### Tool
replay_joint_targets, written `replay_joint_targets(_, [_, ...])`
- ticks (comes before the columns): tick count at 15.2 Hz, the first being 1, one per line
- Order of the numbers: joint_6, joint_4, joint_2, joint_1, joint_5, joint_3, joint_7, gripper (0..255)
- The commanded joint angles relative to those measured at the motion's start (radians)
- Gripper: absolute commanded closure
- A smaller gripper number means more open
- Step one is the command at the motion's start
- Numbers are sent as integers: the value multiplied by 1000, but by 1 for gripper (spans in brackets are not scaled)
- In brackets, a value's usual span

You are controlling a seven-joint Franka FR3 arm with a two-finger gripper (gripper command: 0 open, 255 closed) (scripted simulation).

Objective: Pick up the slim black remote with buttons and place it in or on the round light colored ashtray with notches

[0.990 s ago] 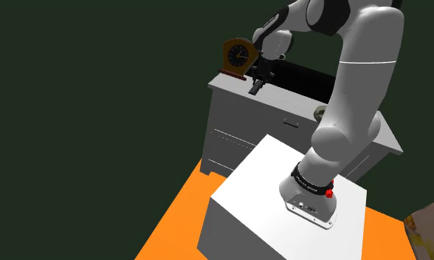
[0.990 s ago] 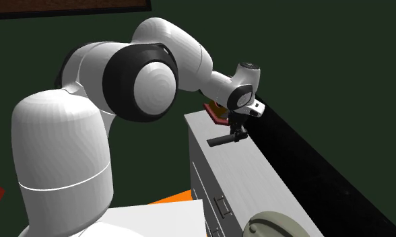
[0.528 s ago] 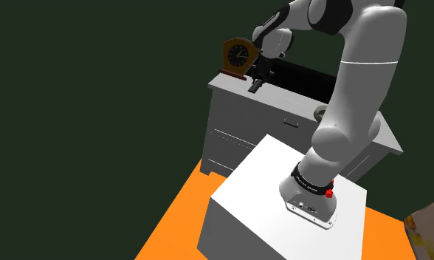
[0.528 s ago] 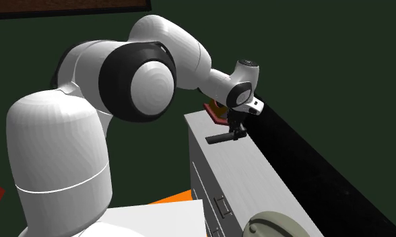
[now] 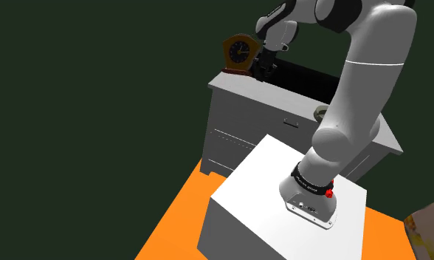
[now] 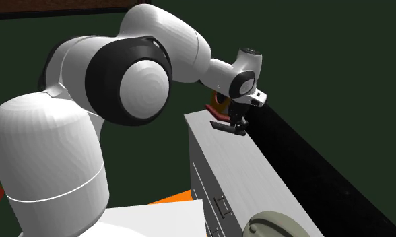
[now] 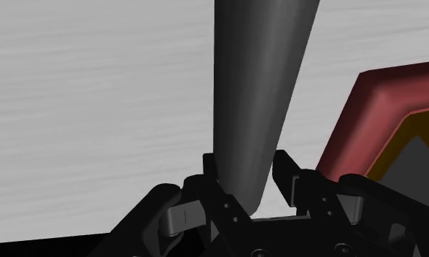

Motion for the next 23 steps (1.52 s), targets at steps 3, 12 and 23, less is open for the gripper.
replay_joint_targets(3, [-47, 30, -26, 6, -18, -6, 13, 255])
replay_joint_targets(12, [-75, -39, -136, 2, -76, -39, 0, 255])
replay_joint_targets(23, [-14, -326, -403, -86, -244, -136, -104, 255])
